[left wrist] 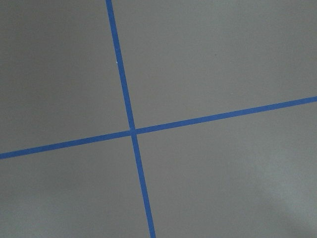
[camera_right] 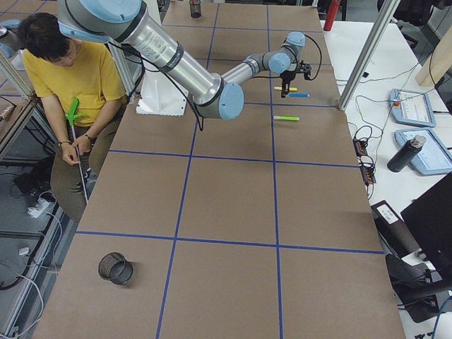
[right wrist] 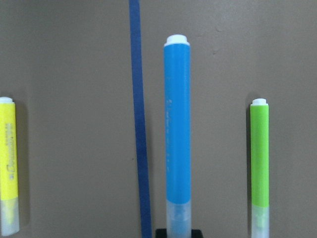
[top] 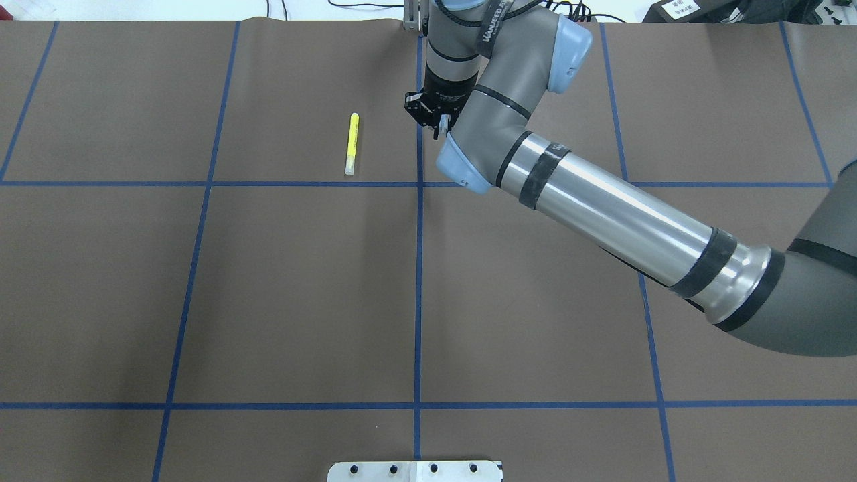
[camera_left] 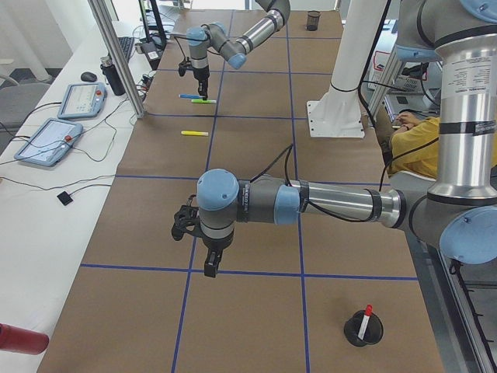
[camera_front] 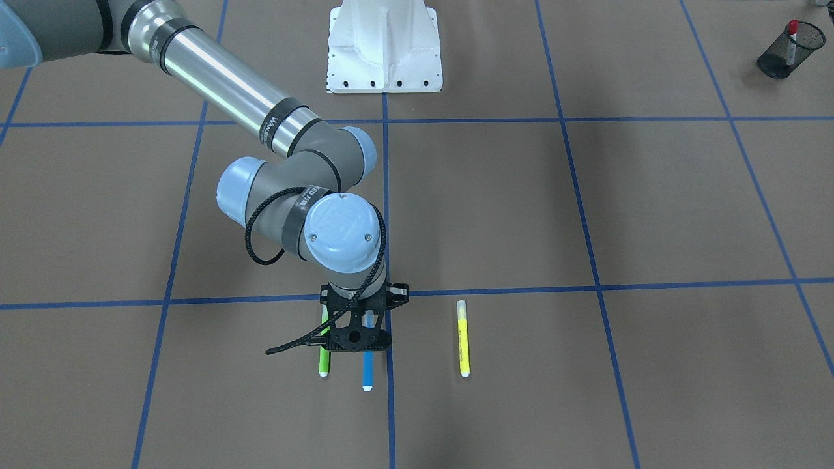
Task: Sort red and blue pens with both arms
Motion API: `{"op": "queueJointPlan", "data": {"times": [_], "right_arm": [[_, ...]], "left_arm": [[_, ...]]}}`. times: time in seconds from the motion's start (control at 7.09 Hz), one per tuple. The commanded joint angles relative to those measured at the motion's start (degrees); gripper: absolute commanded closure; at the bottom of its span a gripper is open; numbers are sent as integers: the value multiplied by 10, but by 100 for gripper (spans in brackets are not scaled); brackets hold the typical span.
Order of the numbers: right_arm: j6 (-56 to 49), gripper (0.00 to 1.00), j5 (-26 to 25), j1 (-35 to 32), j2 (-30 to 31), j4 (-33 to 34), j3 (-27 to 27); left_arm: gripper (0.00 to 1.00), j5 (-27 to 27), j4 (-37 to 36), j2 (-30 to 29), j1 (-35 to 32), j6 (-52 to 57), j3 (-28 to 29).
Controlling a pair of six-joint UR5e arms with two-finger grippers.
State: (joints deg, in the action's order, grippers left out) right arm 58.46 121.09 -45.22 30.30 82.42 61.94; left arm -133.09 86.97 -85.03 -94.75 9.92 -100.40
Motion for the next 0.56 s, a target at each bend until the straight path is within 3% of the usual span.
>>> {"op": "queueJointPlan", "data": {"times": [0.0,0.28,0.42], "right_arm": [[-58,100,36,-35,68,92,144],[-138,100,80,-88,191,116,277],[-185,100,99,-126,246,117,315]], "left_arm": [[0,-2,6,15,0,3,-2],[0,-2,4,15,0,3,-3],[0,-2,7,14,0,2,-3]]}}
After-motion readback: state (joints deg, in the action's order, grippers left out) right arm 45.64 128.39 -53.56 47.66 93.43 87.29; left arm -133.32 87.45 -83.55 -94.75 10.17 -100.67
